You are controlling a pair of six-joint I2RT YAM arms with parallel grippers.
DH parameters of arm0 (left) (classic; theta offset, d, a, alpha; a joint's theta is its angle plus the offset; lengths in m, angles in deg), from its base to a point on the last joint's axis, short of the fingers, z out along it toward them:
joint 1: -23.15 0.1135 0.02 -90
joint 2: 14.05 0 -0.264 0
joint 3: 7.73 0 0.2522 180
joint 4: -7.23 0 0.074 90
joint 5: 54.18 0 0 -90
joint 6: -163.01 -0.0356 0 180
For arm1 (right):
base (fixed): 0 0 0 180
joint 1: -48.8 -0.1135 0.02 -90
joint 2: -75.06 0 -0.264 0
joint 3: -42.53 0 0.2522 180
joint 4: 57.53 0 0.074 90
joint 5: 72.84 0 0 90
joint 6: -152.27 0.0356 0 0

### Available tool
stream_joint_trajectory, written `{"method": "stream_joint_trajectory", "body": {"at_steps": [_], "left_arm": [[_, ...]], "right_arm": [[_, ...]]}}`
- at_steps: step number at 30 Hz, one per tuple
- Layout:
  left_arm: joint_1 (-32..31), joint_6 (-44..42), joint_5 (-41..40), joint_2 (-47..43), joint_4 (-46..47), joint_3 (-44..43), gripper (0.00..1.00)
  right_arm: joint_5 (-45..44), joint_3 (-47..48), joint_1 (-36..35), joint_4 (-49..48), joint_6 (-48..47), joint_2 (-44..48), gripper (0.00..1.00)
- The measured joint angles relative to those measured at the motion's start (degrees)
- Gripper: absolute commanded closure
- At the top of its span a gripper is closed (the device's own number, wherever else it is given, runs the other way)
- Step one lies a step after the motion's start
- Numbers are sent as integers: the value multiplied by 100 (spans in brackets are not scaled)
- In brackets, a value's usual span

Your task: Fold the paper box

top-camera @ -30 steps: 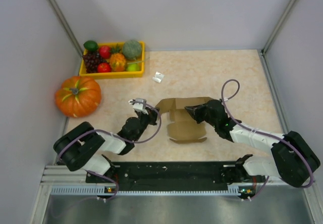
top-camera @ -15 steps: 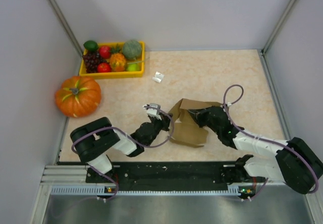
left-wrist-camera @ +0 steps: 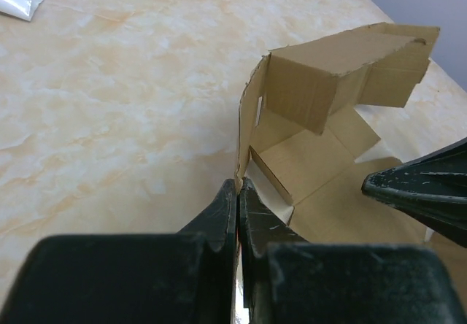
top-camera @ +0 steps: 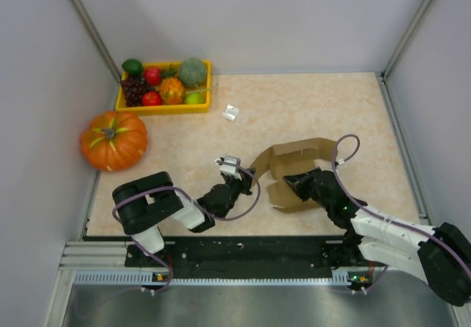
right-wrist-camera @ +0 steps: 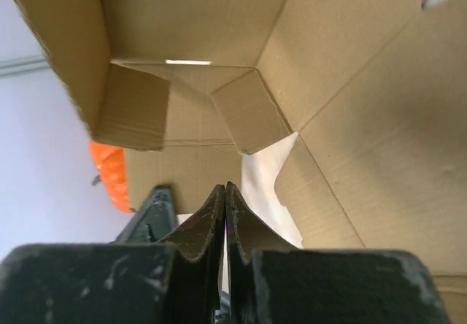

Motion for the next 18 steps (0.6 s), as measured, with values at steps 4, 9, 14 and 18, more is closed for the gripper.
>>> {"method": "stream_joint_trajectory", "body": {"at_steps": [4,9,14,18], "left_arm": [[-157,-96,-164,81,24,-63,100],[-201,-267,-326,107,52,-63,100],[-236,-420,-407,107,52,-63,100],[-249,-507,-466,107,55,-63,100]], "right_arm": [[87,42,-2,315,-271,197,39],[26,850,103,1696,-560,1290,15],[337,1532,1034,2243,-756,1513,16],[938,1770,1755,2452,-901,813,28]]}}
